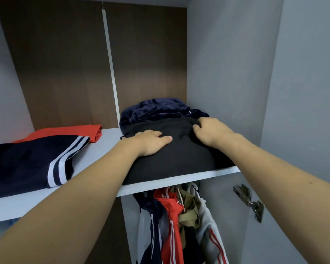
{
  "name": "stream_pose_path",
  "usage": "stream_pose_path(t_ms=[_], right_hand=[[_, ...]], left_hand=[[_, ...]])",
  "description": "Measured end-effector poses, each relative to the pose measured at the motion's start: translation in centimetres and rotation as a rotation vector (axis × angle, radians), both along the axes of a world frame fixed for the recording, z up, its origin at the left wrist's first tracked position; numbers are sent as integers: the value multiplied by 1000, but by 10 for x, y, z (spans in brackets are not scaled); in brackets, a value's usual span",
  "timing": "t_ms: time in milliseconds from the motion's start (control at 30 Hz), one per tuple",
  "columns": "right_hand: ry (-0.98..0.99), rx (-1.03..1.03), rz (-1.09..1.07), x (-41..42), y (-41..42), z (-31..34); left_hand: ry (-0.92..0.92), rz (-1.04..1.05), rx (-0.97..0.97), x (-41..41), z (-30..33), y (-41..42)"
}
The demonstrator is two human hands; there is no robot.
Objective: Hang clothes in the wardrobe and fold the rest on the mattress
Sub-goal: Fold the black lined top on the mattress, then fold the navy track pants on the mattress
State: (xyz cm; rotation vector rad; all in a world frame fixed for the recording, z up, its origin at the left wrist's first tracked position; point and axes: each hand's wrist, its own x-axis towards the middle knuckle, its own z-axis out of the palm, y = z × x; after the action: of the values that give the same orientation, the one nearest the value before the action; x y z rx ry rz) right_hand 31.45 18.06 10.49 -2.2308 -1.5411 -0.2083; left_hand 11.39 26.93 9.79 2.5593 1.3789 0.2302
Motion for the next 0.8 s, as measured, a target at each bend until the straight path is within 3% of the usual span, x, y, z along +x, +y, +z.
stream_pose_path(t_ms=[200, 367, 533, 800], right_hand=[[-12, 59, 57, -14, -61, 10], [-14, 73, 78, -22, -115, 10], [-8, 62, 33, -40, -175, 6], [18, 85, -139, -77, -295, -12]], left_hand=[[-221, -61, 262, 3, 13, -44], [-181, -130, 468, 7, 12, -97], [-168, -209, 523, 6, 8, -145], [-304, -452, 524, 4, -11, -213]])
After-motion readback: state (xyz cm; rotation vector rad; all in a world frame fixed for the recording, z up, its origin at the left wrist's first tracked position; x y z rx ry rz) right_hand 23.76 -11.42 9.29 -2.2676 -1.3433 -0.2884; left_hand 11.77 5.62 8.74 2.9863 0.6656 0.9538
